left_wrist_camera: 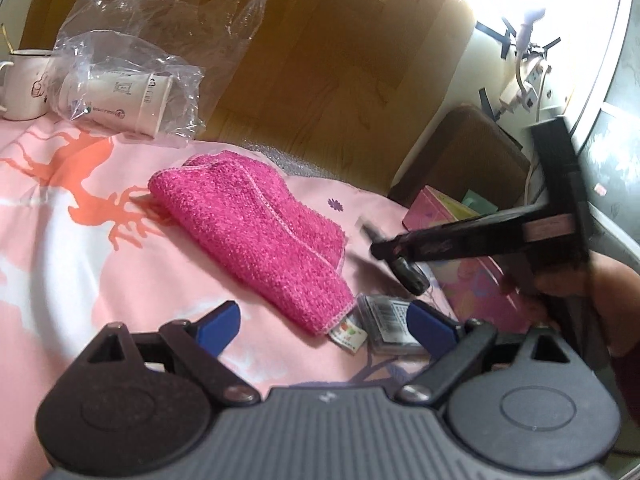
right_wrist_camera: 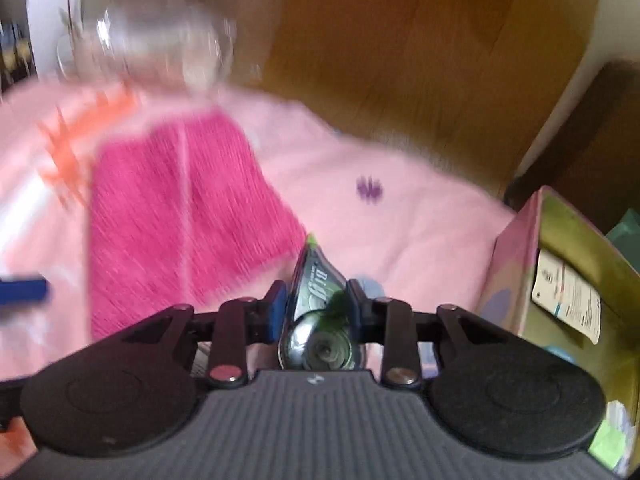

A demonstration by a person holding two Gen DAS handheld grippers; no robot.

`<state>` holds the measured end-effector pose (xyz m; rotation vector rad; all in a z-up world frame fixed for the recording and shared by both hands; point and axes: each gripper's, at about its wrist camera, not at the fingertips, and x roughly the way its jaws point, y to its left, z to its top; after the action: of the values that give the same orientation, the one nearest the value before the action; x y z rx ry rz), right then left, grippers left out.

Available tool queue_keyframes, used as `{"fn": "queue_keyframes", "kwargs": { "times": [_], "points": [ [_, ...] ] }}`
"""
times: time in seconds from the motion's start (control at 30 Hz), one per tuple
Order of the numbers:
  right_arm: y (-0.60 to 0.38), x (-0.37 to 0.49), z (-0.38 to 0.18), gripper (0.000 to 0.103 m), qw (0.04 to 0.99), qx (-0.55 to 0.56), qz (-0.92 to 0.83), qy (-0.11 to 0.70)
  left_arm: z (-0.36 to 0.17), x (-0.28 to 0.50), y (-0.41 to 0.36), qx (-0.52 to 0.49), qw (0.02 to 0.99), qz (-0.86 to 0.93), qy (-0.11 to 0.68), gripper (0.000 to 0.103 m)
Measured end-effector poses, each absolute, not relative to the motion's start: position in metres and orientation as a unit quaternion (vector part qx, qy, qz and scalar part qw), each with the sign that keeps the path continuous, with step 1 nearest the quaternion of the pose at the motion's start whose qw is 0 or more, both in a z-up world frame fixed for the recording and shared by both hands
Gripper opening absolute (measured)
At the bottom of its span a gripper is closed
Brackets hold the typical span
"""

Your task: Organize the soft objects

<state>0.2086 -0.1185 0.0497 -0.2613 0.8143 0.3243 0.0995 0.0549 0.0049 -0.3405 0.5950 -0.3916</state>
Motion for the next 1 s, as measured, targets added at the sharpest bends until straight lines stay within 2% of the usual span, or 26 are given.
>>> {"fn": "queue_keyframes", "kwargs": {
  "times": [0.03,0.17,0.23,0.5,0.53,0.6,0.63,0.67,0.7,0.8,1.0],
  "points": [
    [-0.121,0.203,0.057,0.016,0.900,-0.114,0.166,0.387,0.005,0.100,0.057,-0.170,0.923,-0.191,0.288,0.094],
    [-0.125,0.161,0.073,0.016,0.905,-0.106,0.202,0.360,0.005,0.100,0.061,-0.182,0.921,-0.191,0.286,0.094],
    [-0.129,0.137,0.073,0.007,0.900,-0.104,0.223,0.360,0.005,0.100,0.063,-0.186,0.920,-0.192,0.285,0.094],
    [-0.135,0.077,0.051,0.008,0.894,-0.094,0.268,0.345,0.005,0.099,0.068,-0.203,0.916,-0.201,0.282,0.094],
    [-0.137,0.075,0.048,0.010,0.903,-0.094,0.255,0.334,0.005,0.099,0.068,-0.204,0.915,-0.204,0.282,0.094],
    [-0.141,0.077,0.047,0.029,0.917,-0.090,0.229,0.313,0.005,0.100,0.067,-0.206,0.912,-0.212,0.285,0.094],
    [-0.144,0.081,0.046,0.051,0.925,-0.084,0.216,0.302,0.004,0.101,0.066,-0.207,0.909,-0.219,0.289,0.094],
    [-0.147,0.086,0.046,0.065,0.932,-0.078,0.203,0.290,0.004,0.103,0.065,-0.209,0.905,-0.224,0.295,0.095],
    [-0.149,0.090,0.045,0.069,0.938,-0.071,0.191,0.281,0.004,0.104,0.065,-0.211,0.903,-0.225,0.298,0.095],
    [-0.152,0.107,0.041,0.070,0.940,-0.060,0.186,0.280,0.005,0.117,0.063,-0.247,0.886,-0.234,0.316,0.099],
    [-0.143,0.120,0.030,0.078,0.942,-0.090,0.178,0.271,0.018,0.152,0.040,-0.248,0.875,-0.255,0.329,0.098]
  ]
}}
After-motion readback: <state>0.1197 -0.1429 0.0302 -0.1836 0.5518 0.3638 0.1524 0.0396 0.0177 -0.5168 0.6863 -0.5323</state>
